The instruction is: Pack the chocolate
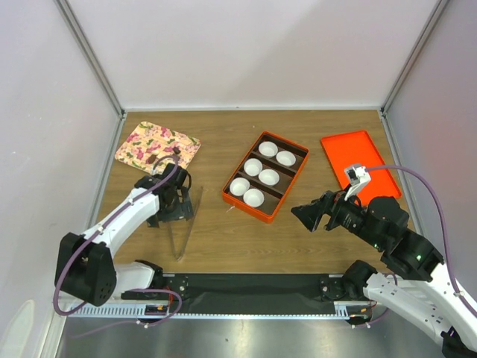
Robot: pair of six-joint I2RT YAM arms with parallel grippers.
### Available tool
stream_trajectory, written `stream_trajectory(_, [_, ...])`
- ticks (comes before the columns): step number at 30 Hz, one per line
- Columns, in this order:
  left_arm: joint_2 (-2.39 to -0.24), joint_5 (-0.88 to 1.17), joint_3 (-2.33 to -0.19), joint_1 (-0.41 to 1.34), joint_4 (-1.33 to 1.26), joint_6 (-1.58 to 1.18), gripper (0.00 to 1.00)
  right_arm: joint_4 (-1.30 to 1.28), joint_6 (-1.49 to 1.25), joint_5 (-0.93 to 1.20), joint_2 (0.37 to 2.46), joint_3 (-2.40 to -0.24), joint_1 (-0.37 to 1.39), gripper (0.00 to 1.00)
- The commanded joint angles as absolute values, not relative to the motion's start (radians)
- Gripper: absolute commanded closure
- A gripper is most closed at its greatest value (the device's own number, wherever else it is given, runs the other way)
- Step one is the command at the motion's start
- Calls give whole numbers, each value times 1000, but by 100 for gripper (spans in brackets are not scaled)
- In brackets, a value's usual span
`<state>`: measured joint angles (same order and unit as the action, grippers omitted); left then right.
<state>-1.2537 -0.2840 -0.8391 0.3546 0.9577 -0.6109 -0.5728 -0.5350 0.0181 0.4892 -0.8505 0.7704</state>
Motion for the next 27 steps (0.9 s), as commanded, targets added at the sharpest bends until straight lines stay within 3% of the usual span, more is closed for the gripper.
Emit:
stream_trajectory(1, [-1235,-315,-827,344,898,-706,0,-580,-537,28,476,-857,772,1])
stream_trajectory(27, [-1325,-194,-720,426,747,-726,1,-644,-522,2,416,-877,770,1])
